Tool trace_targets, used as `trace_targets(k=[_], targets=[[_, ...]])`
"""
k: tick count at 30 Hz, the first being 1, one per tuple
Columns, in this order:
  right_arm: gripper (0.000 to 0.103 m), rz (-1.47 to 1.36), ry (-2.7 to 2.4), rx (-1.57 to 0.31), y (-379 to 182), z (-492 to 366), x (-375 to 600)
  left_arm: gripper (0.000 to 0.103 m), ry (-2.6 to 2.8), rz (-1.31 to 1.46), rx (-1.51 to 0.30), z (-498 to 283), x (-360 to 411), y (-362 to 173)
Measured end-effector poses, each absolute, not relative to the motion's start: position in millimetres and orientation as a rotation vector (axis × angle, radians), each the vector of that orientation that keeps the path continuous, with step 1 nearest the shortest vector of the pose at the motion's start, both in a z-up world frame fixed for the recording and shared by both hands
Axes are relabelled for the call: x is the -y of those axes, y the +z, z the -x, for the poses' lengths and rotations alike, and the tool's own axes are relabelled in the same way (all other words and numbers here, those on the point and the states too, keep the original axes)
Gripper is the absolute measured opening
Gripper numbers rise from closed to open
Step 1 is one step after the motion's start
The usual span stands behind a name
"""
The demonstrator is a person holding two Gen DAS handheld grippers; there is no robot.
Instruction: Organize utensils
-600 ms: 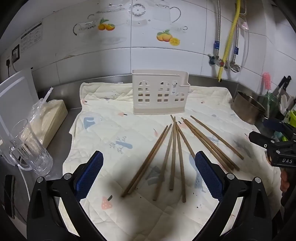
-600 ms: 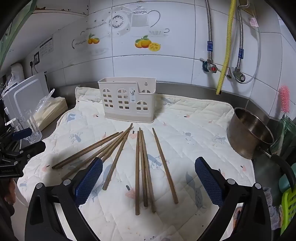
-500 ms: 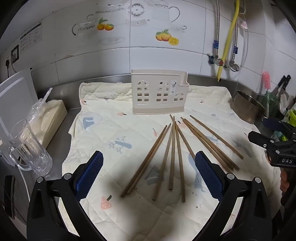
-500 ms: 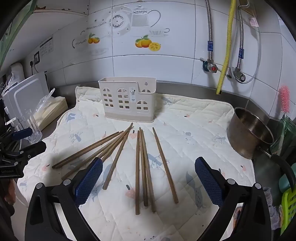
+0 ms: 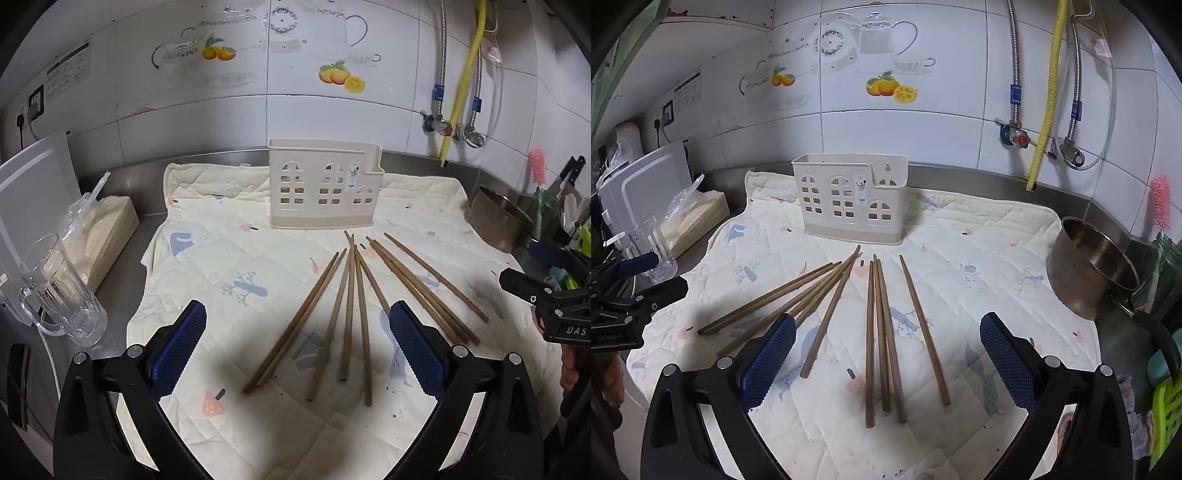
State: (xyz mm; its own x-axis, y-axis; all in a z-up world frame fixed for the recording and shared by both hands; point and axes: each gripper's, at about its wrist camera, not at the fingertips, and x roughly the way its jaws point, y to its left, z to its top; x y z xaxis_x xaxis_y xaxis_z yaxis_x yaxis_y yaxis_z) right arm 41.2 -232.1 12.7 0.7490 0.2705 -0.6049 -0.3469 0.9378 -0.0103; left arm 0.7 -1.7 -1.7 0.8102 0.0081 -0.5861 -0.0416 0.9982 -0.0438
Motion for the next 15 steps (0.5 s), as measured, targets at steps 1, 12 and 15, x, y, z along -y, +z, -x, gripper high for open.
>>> trace_targets(k=[1,12,15], targets=[[0.097,0.125,0.339,-0.640,13.1,-40.9,231.9,0.098,0.027,0.055,-0.625,-0.7,1.7,-1.1],[0.097,0.125,0.344,-0.635,14.0,-39.2,230.2,0.098,0.014,0.038,-0.623,-0.5,6.0,2.3],[0.097,0.126,0.344,-0.635,14.3,-38.4,229.7,0.098,0.008,0.040,-0.629,-0.9,6.3,1.7]])
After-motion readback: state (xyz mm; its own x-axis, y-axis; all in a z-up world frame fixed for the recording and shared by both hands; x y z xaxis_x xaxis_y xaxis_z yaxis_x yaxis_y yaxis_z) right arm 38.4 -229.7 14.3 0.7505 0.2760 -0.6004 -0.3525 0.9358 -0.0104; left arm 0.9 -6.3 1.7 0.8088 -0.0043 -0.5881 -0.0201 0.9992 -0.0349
